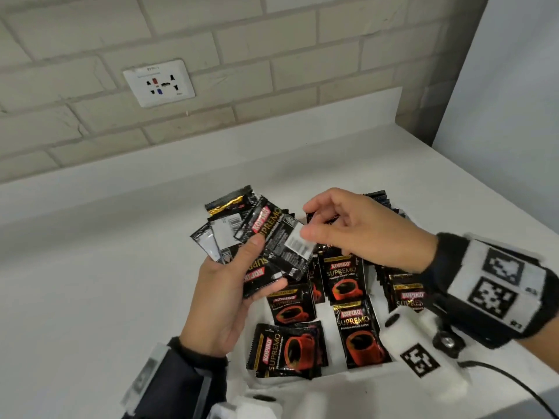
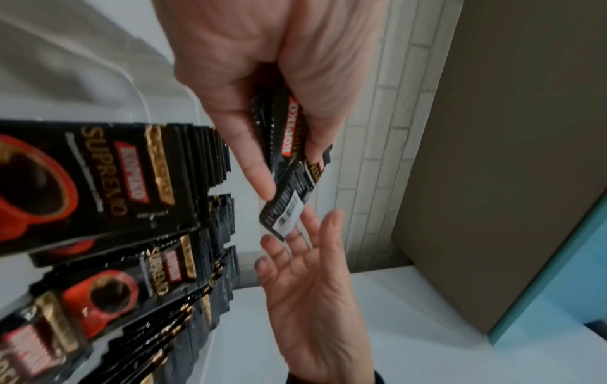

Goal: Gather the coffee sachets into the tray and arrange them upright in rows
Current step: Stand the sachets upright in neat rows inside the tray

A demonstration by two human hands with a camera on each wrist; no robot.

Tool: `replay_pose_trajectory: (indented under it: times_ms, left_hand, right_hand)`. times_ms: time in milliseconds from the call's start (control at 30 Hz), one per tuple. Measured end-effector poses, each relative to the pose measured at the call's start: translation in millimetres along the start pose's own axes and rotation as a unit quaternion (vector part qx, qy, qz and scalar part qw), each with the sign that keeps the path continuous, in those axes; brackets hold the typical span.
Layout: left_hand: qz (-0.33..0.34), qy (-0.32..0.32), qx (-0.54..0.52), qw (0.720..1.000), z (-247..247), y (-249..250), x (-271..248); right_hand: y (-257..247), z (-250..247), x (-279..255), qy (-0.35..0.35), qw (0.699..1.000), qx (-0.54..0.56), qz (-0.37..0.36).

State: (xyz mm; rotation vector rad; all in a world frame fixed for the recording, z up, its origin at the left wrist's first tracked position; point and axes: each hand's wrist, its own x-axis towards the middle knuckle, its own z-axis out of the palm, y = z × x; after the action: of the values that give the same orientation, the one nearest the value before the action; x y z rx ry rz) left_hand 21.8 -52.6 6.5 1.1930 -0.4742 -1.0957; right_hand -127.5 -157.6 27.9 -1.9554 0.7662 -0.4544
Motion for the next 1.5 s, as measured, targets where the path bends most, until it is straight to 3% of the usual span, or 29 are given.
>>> replay_pose_trajectory:
  times_ms: [133,233,300,367,500,633,733,867,1100,1167,1233,1333,1500]
  left_hand:
    - [-0.031,-0.045,0.011,0.998,15,-7,-5]
    - [-0.061,-0.050,-0.020,0.997,17,-8,-6]
    - [-0.085,-0.044,-0.057,0.994,15,-7,-5]
    - [-0.101,-0.044,-0.090,0.990,13,-6,-4]
    - [-0.107,-0.040,-0.075,0.991,13,-7,-5]
    - [-0.073,-0.038,-0.012,0.997,12,-7,-5]
    - [-0.048,-0.039,0.020,0.998,12,-6,-7]
    - [-0.026,-0.037,0.035,0.998,13,-3,-7]
    - [-0.010,-0.024,0.023,0.999,6,6,-6]
    - [-0.009,-0.020,0.025,0.999,3,7,-7]
    - [-0.009,-0.021,0.029,0.999,-1,6,-7]
    - [-0.006,-0.021,0.039,0.999,-4,6,-8]
    - [-0.010,-0.011,0.034,0.999,-8,5,-6]
  right_hand:
    - [7,3,-5,-0.010,0.999,0.045,0.012]
    - [17,-6,-7,0.080,0.991,0.108,0.014]
    - [22,-15,-8,0.153,0.955,0.251,0.032]
    - [25,-21,-11,0.180,0.925,0.333,0.036]
    - [29,-21,-22,0.136,0.944,0.295,0.058]
    - [32,-18,-29,0.107,0.951,0.282,0.073]
    - [28,-22,-34,0.098,0.945,0.310,0.031]
    - [23,-31,-34,0.104,0.916,0.387,-0.023]
    - [24,-34,-28,0.034,0.911,0.410,-0.002]
    - [25,-31,-28,0.037,0.925,0.377,0.033]
    - [27,-27,-30,0.061,0.958,0.272,0.068]
    - [31,-24,-35,0.024,0.989,0.130,0.070]
    - [32,-15,-41,-0.070,0.994,-0.064,0.050]
